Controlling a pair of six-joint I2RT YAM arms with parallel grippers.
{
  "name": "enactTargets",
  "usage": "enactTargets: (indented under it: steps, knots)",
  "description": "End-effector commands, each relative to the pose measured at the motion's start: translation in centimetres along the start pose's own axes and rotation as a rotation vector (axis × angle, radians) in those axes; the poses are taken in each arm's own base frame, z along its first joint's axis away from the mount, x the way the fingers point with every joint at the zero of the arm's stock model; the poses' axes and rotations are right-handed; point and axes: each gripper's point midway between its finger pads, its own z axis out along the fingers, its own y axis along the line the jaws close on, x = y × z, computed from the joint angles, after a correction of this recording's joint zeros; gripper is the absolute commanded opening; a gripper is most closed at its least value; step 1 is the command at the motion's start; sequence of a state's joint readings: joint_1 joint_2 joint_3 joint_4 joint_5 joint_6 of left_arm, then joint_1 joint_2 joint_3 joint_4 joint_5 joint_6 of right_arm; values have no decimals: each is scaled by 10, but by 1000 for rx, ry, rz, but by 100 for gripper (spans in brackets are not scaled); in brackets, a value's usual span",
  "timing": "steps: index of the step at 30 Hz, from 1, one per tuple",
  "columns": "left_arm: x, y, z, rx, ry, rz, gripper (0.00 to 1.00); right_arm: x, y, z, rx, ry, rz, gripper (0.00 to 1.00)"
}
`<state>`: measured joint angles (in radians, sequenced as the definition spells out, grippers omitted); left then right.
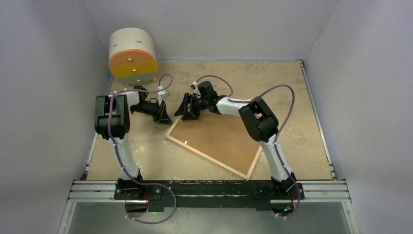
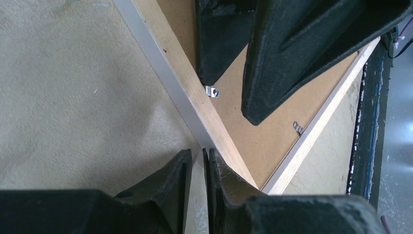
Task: Put the photo into the frame
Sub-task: Install the photo frame at the center of the board, then turn over the photo frame at the center of the board.
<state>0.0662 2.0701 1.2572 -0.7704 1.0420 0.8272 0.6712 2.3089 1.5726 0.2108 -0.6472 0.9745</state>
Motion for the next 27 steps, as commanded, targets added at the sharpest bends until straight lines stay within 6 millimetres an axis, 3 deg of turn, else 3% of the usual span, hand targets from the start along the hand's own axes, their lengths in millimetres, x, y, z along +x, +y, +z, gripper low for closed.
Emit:
enactTargets:
  steps: [1,4,5,8,12,15,21,24,27]
  knots:
    - [27,6,7,-49,116,0,22,-7,8,-11,50,24,-124,64]
    - [18,8,-7,-73,98,-14,23,-24,11,-48,195,-67,-340,70]
    - [12,8,-14,-86,91,-7,25,-20,16,-63,229,-83,-401,71]
    - [-1,6,-32,-130,71,15,34,12,4,-90,308,-77,-489,72]
    - [-13,-6,-49,-164,66,41,46,61,-13,-111,420,-59,-617,72]
    - [-15,-15,-60,-194,76,60,50,92,-13,-120,466,-44,-712,71]
    - [-9,-34,-74,-238,109,86,58,136,-18,-127,510,-8,-858,65]
    - [-5,-42,-80,-262,127,105,68,149,-27,-125,558,13,-900,62]
    - [-2,-48,-85,-292,138,118,71,159,-35,-121,589,36,-936,59]
